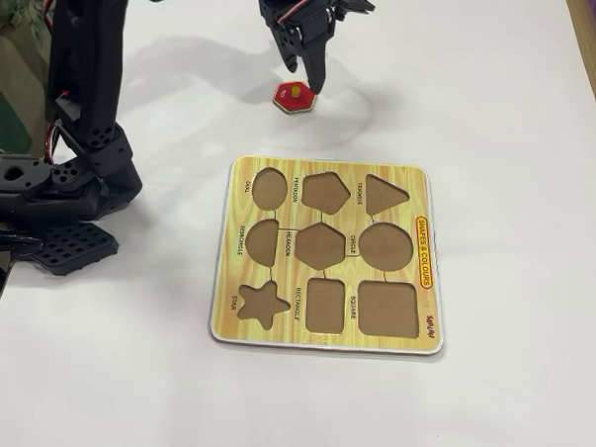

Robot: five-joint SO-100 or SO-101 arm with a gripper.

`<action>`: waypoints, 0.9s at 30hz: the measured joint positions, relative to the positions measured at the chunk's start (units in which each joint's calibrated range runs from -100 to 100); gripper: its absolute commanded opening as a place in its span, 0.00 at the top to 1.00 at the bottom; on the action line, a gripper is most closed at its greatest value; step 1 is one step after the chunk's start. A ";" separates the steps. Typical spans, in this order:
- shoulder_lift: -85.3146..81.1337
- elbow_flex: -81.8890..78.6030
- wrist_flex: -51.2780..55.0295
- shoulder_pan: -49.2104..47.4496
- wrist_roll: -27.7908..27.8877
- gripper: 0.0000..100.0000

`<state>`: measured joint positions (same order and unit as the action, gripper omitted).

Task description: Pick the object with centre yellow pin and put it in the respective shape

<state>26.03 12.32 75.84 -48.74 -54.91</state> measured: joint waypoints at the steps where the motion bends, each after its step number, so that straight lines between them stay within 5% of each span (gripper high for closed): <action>1: 0.00 0.00 0.00 0.28 0.00 0.81; 27: 5.41 0.63 0.00 0.65 0.00 0.81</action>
<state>31.44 12.95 75.84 -48.08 -54.91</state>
